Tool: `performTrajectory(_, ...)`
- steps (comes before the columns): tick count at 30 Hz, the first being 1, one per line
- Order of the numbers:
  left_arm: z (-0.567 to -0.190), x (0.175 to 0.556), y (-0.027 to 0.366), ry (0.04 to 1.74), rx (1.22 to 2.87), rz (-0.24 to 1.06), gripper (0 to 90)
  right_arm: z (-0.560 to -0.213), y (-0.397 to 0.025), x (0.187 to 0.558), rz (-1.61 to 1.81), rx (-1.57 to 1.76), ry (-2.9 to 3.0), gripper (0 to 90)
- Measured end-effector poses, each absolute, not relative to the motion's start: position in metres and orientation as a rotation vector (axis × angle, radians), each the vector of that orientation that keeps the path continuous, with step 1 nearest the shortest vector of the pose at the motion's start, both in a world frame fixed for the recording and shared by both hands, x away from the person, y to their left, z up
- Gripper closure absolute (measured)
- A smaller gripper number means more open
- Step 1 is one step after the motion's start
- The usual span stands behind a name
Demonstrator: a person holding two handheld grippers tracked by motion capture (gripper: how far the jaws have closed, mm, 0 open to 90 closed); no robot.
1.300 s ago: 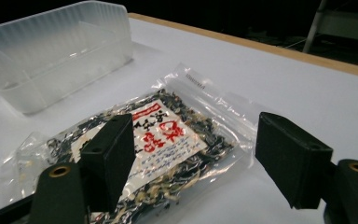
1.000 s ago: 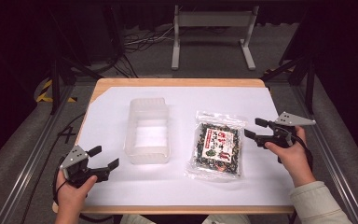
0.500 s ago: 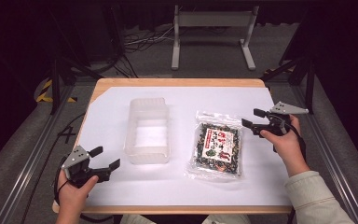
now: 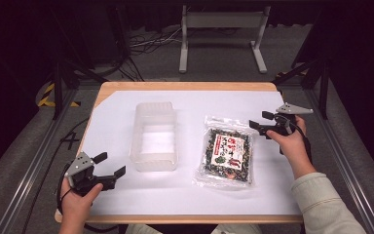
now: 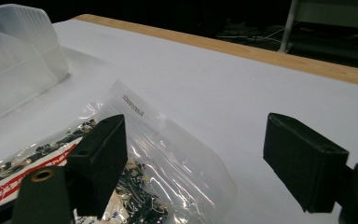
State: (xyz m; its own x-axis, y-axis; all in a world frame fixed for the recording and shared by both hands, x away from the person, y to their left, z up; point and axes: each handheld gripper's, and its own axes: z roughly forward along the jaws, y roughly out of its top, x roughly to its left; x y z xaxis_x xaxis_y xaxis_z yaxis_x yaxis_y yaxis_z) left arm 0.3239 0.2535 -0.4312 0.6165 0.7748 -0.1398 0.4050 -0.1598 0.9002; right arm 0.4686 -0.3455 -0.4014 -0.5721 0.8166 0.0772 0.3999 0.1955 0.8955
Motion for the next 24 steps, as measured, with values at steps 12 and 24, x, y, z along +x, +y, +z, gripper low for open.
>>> performTrajectory(12,-0.434,0.325,0.251,0.946,1.773,0.434,9.5,-0.424,-0.343,0.481,1.300,1.236,2.108,19.4)
performTrajectory(24,-0.434,0.325,0.248,0.913,1.770,0.412,9.0,-0.438,-0.340,0.487,1.294,1.303,2.170,23.1)
